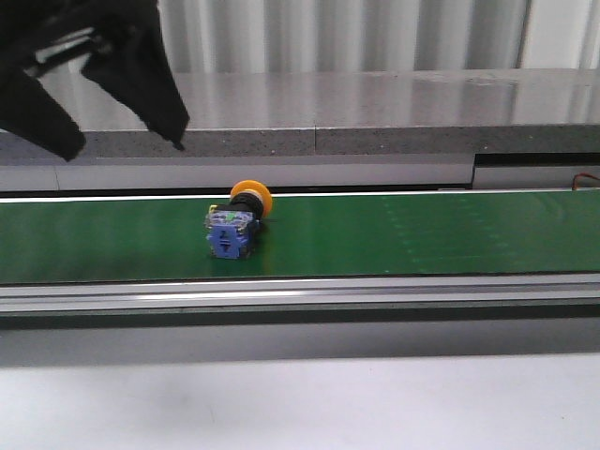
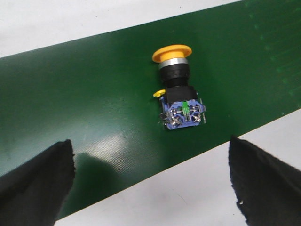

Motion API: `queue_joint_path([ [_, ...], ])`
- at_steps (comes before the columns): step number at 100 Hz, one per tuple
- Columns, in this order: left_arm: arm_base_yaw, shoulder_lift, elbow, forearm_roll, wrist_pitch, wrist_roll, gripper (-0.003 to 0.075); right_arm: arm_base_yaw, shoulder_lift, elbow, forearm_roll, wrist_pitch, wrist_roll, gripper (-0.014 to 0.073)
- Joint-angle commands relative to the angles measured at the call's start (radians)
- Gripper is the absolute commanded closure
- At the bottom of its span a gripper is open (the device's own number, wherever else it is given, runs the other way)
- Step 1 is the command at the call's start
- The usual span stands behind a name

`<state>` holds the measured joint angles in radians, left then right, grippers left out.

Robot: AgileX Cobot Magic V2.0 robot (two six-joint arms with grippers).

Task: Move button from right to left
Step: 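Lower the left gripper onto the button on the belt and close, then lift the button with the left gripper and carry it over the blue tray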

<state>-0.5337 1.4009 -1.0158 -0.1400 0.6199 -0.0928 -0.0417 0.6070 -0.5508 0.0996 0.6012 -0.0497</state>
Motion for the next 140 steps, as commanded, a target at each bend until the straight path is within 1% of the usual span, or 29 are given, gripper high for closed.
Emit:
queue_joint_path([
  [1, -0.044, 0.017, -0.064, 0.092, -0.052, -0.084, 0.0082, 0.001, 0.000, -0.026, -0.004, -0.074, -0.008, 0.0661],
  [8, -0.068, 0.054, -0.086, 0.140, -0.048, -0.116, 0.0082, 0.001, 0.000, -0.026, -0.004, -0.074, -0.008, 0.0661],
  [26, -0.104, 0.123, -0.122, 0.152, -0.052, -0.124, 0.0082, 0.001, 0.000, -0.026, -0.004, -0.074, -0.008, 0.0661],
  [53, -0.104, 0.191, -0.124, 0.192, -0.068, -0.134, 0.0082, 0.001, 0.000, -0.026, -0.004, -0.074, -0.008, 0.0661],
  [75, -0.102, 0.243, -0.124, 0.329, -0.084, -0.250, 0.0082, 0.001, 0.000, -0.026, -0.004, -0.074, -0.008, 0.0661],
  [93, -0.061, 0.281, -0.124, 0.348, -0.082, -0.286, 0.0089, 0.001, 0.000, -0.026, -0.004, -0.074, -0.008, 0.0661],
  [98, -0.053, 0.283, -0.124, 0.348, -0.080, -0.286, 0.0120, 0.001, 0.000, -0.026, -0.004, -0.074, -0.008, 0.0661],
  [101, -0.050, 0.283, -0.124, 0.349, -0.075, -0.286, 0.0160, 0.001, 0.000, -0.026, -0.004, -0.074, -0.008, 0.0661],
  [102, -0.050, 0.283, -0.124, 0.349, -0.074, -0.286, 0.0160, 0.001, 0.000, -0.026, -0.004, -0.074, -0.008, 0.0661],
  [103, -0.049, 0.283, -0.124, 0.349, -0.075, -0.286, 0.0190, 0.001, 0.000, -0.026, -0.004, -0.074, -0.008, 0.0661],
  [104, -0.047, 0.283, -0.124, 0.349, -0.075, -0.286, 0.0190, 0.001, 0.000, -0.026, -0.004, -0.074, -0.008, 0.0661],
  [106, -0.047, 0.283, -0.124, 0.349, -0.075, -0.286, 0.0225, 0.001, 0.000, -0.026, -0.004, -0.074, -0.008, 0.0661],
  [112, -0.047, 0.281, -0.124, 0.349, -0.073, -0.286, 0.0372, 0.001, 0.000, -0.026, -0.004, -0.074, -0.008, 0.0661],
  [114, -0.047, 0.279, -0.124, 0.349, -0.073, -0.286, 0.0404, 0.001, 0.000, -0.026, -0.004, -0.074, -0.008, 0.0661],
  [117, -0.047, 0.277, -0.124, 0.349, -0.073, -0.286, 0.0486, 0.001, 0.000, -0.026, -0.004, -0.074, -0.008, 0.0661],
  [118, -0.047, 0.277, -0.124, 0.349, -0.073, -0.286, 0.0486, 0.001, 0.000, -0.026, -0.004, -0.074, -0.008, 0.0661],
  [122, -0.047, 0.272, -0.124, 0.349, -0.073, -0.286, 0.0594, 0.001, 0.000, -0.026, -0.004, -0.074, -0.008, 0.0661],
  [124, -0.047, 0.266, -0.124, 0.349, -0.071, -0.286, 0.0636, 0.001, 0.000, -0.026, -0.004, -0.074, -0.008, 0.0661],
  [125, -0.047, 0.265, -0.124, 0.349, -0.071, -0.286, 0.0636, 0.001, 0.000, -0.026, -0.004, -0.074, -0.008, 0.0661],
  [127, -0.047, 0.259, -0.124, 0.353, -0.070, -0.286, 0.0687, 0.001, 0.000, -0.026, -0.004, -0.074, -0.008, 0.0661],
  [129, -0.047, 0.251, -0.124, 0.353, -0.069, -0.286, 0.0722, 0.001, 0.000, -0.026, -0.004, -0.074, -0.008, 0.0661],
  [131, -0.047, 0.244, -0.124, 0.353, -0.069, -0.286, 0.0739, 0.001, 0.000, -0.026, -0.004, -0.074, -0.008, 0.0661],
  [140, -0.046, 0.199, -0.124, 0.362, -0.055, -0.286, 0.0740, 0.001, 0.000, -0.026, -0.004, -0.074, -0.008, 0.0661],
])
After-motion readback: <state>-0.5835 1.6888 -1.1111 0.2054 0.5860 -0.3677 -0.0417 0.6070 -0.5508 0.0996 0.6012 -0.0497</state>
